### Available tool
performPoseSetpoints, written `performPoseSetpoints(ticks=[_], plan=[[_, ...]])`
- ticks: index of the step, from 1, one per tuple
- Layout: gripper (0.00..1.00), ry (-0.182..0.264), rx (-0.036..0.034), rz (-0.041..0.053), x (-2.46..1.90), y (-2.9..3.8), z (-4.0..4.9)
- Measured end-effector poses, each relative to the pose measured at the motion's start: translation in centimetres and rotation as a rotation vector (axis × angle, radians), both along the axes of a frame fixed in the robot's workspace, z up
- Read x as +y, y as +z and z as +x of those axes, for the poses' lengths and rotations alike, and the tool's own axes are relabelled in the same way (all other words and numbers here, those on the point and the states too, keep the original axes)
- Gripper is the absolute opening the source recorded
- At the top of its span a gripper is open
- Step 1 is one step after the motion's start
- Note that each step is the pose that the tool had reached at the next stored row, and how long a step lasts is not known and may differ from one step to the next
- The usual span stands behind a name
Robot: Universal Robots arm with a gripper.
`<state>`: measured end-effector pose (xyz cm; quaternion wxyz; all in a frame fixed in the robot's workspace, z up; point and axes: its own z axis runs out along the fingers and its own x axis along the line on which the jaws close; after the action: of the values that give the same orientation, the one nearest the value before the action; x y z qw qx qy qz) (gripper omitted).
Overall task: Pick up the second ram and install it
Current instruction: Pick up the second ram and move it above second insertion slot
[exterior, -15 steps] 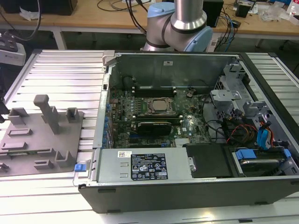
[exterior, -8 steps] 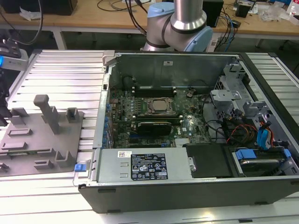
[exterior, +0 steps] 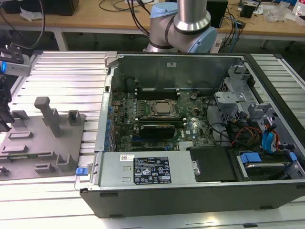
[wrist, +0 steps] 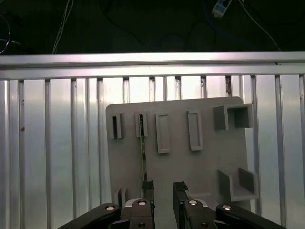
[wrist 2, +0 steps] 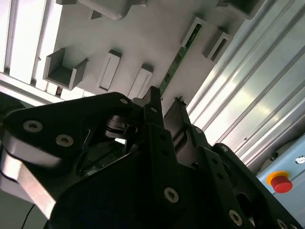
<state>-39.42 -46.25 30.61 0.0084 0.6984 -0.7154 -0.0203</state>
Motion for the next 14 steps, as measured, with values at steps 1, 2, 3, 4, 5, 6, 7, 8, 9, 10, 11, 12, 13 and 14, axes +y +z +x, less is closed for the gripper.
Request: performPoseSetpoints(ticks=[1, 2, 3, 4, 5, 6, 7, 8, 9, 10, 11, 12, 13, 14], plan=[[0.3, 0.0, 0.0, 0.0, 0.0, -0.17, 0.0], [0.3, 0.0, 0.0, 0.0001, 0.0, -0.46, 0.0], [0.3, 0.0, 0.0, 0.0, 0.0, -0.6, 0.0], [0.3, 0.0, 0.0, 0.0, 0.0, -0.79, 0.0], [0.3, 0.0, 0.0, 0.0001, 0.0, -0.88, 0.0], [0.3, 0.0, 0.0, 0.0, 0.0, -0.95, 0.0], [0.3, 0.0, 0.0, 0.0001, 0.0, -1.14, 0.0], [0.3, 0.0, 0.0, 0.0, 0.0, -1.3, 0.0], [0.3, 0.0, 0.0, 0.0, 0.0, -1.39, 0.0], [0.3, 0.0, 0.0, 0.0001, 0.0, -1.45, 0.0], [0.3, 0.0, 0.0, 0.0, 0.0, -1.55, 0.0], [0.3, 0.0, 0.0, 0.0, 0.0, -1.63, 0.0], [0.3, 0.0, 0.0, 0.0, 0.0, -1.74, 0.0], [0.3, 0.0, 0.0001, 0.0, 0.0, -1.84, 0.0]])
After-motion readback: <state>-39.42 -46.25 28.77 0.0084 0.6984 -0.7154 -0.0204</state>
